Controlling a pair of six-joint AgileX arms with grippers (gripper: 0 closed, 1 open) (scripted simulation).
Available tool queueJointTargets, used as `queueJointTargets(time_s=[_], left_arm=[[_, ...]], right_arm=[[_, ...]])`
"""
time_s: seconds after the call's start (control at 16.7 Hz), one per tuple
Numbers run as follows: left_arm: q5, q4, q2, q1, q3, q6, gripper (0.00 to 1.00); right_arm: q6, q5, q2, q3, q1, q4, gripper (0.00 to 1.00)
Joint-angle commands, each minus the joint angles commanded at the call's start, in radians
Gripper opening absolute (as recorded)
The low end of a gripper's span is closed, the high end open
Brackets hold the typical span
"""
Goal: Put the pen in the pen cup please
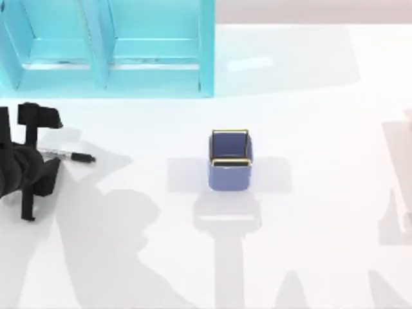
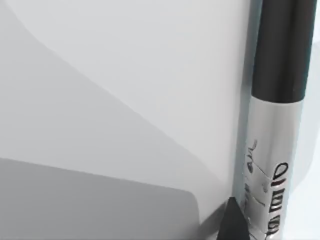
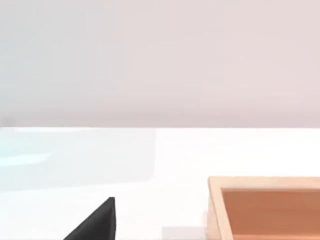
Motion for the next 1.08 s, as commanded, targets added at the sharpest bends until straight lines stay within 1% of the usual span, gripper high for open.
queueJointTargets(time_s=[0.72,0.78,1.08], left_arm=[[0.000,0.000,0.000,0.000,0.000,0.000,0.02],[0.000,0.000,0.000,0.000,0.000,0.000,0.00],[0.000,0.000,0.000,0.000,0.000,0.000,0.00]], right_arm=[[0.000,0.000,0.000,0.000,0.000,0.000,1.00],[0.000,0.000,0.000,0.000,0.000,0.000,1.00],[0.000,0.000,0.000,0.000,0.000,0.000,1.00]])
